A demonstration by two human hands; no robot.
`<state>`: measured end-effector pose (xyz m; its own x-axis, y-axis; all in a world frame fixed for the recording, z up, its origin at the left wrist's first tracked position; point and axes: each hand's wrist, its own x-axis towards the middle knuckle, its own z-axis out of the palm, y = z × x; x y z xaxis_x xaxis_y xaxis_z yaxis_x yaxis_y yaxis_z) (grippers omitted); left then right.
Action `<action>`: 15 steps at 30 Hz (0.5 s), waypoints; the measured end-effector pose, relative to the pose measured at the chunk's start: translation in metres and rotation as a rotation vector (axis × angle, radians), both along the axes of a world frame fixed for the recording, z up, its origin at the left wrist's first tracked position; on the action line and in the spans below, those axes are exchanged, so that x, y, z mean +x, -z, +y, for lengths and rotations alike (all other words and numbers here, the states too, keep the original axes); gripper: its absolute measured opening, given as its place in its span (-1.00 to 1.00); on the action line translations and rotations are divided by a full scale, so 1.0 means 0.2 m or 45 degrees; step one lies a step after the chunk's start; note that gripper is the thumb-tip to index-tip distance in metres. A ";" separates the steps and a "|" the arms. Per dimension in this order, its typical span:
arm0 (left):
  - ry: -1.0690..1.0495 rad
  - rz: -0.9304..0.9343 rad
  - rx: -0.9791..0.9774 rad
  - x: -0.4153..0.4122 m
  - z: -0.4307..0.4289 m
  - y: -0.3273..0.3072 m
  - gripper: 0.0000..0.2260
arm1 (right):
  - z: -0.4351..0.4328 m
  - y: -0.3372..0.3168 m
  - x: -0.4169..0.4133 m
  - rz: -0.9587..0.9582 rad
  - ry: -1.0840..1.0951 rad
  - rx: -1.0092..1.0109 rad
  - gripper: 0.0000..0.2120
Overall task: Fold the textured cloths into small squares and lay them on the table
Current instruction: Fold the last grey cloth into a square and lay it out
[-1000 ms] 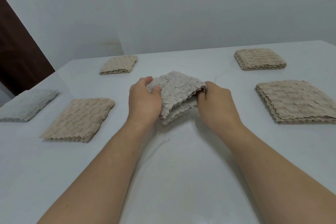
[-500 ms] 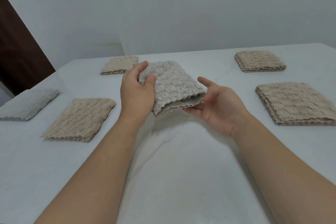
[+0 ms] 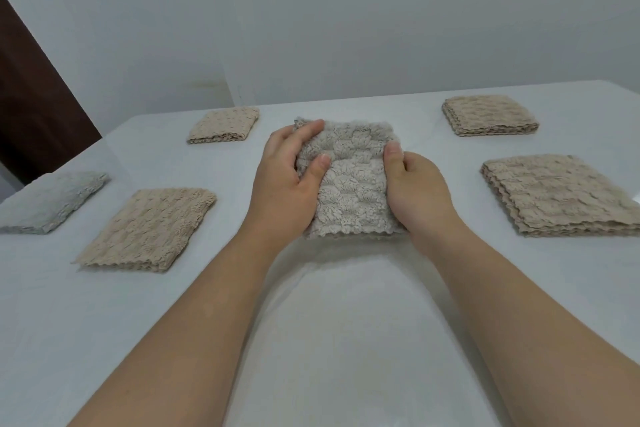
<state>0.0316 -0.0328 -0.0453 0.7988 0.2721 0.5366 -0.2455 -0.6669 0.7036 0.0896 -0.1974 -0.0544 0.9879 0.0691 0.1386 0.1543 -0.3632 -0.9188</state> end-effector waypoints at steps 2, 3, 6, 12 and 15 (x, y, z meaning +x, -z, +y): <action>0.010 0.000 -0.033 0.00 -0.01 0.00 -0.56 | 0.00 0.00 -0.01 -0.077 0.054 -0.093 -0.55; 0.000 0.027 -0.126 0.01 -0.02 0.01 -0.50 | 0.00 0.01 0.00 -0.086 0.064 -0.111 -0.58; -0.086 0.270 -0.636 0.05 -0.02 0.05 -0.24 | 0.00 0.03 0.01 -0.094 0.086 -0.122 -0.61; -0.186 0.316 -0.474 0.06 -0.10 0.11 -0.42 | 0.01 0.01 -0.02 -0.127 0.096 -0.159 -0.60; -0.156 0.144 -0.120 0.04 -0.18 0.06 -0.51 | -0.04 -0.03 -0.03 -0.144 0.194 -0.323 -0.60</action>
<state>0.0401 -0.0678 -0.0576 0.8103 0.4159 0.4129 -0.0826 -0.6165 0.7830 0.0829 -0.2046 -0.0477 0.9689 -0.0321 0.2455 0.1766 -0.6054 -0.7761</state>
